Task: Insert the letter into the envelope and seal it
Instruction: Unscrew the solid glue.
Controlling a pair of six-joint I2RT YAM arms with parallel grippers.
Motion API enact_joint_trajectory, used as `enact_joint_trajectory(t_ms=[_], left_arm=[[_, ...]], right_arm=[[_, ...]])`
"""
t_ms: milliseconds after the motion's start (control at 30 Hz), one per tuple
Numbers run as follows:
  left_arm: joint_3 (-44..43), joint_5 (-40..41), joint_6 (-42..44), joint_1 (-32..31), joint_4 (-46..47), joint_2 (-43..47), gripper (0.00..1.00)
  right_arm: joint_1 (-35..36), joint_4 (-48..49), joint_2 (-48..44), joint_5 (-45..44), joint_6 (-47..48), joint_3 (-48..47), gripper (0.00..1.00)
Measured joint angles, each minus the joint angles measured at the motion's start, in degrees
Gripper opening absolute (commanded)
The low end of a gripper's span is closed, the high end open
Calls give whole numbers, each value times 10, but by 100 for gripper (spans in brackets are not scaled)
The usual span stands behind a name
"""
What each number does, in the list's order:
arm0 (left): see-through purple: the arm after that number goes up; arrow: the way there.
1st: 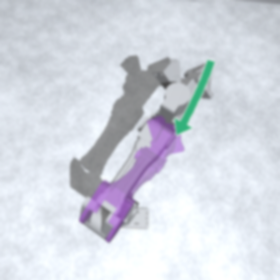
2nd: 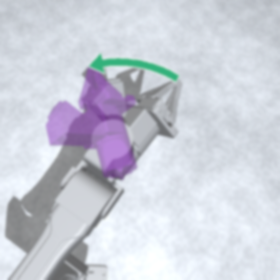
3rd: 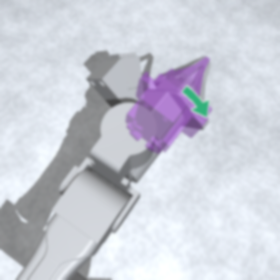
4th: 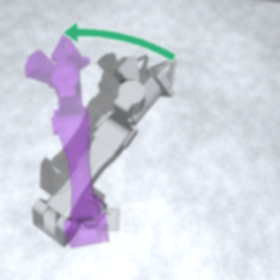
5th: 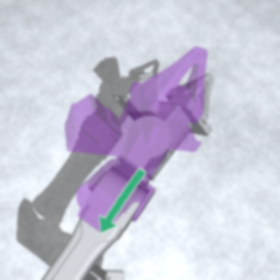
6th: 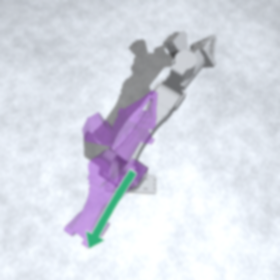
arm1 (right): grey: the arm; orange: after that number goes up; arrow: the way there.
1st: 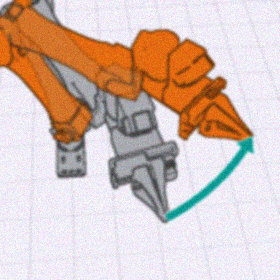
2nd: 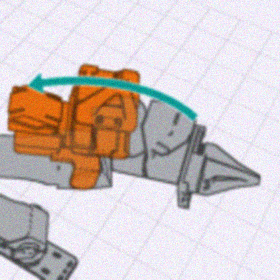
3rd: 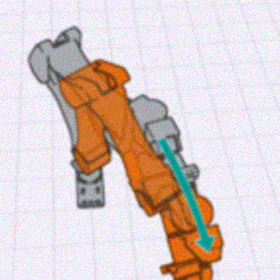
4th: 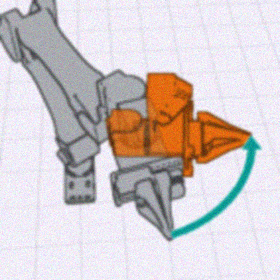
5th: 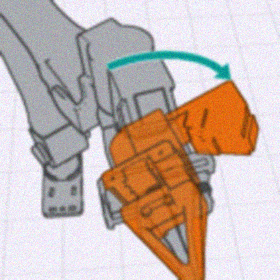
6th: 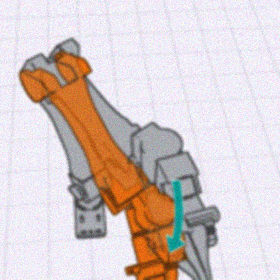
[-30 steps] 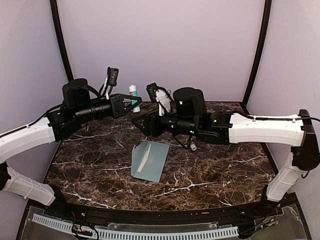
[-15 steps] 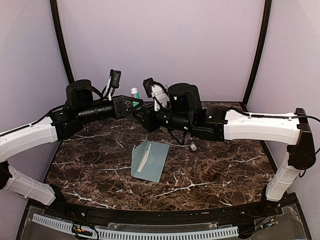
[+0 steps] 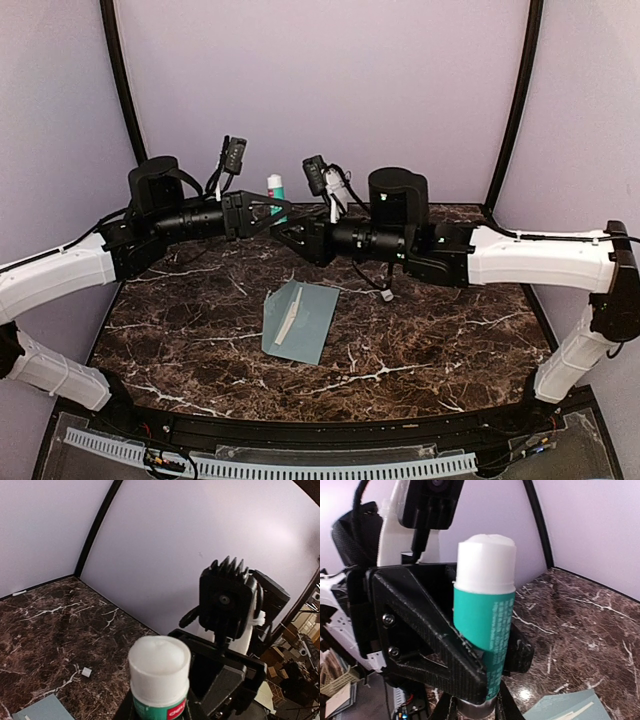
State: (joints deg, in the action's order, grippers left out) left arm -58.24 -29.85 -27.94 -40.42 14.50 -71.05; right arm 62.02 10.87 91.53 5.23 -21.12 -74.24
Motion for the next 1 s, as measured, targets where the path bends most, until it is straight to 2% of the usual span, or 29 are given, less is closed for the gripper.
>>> enact_joint_trajectory(t_ms=[267,400,500,600,733,833,1000], left_arm=[[1,-207,-38,-4,136,-1,0],[1,-258,-39,-6,153,-1,0],[1,-276,-33,-6,150,-1,0],[-1,-283,-22,-5,138,1,0],[-1,-267,1,1,101,15,0],[-1,-225,19,4,74,31,0],[-1,-128,27,21,48,62,0]], right_arm=[[-18,119,-58,215,-41,66,6],[-18,136,-59,265,-50,70,6],[-19,136,-59,284,-52,71,14],[-22,132,-59,294,-52,71,38],[-33,124,-74,264,-45,71,58],[-39,114,-98,225,-41,75,66],[-41,87,-111,160,-35,78,69]])
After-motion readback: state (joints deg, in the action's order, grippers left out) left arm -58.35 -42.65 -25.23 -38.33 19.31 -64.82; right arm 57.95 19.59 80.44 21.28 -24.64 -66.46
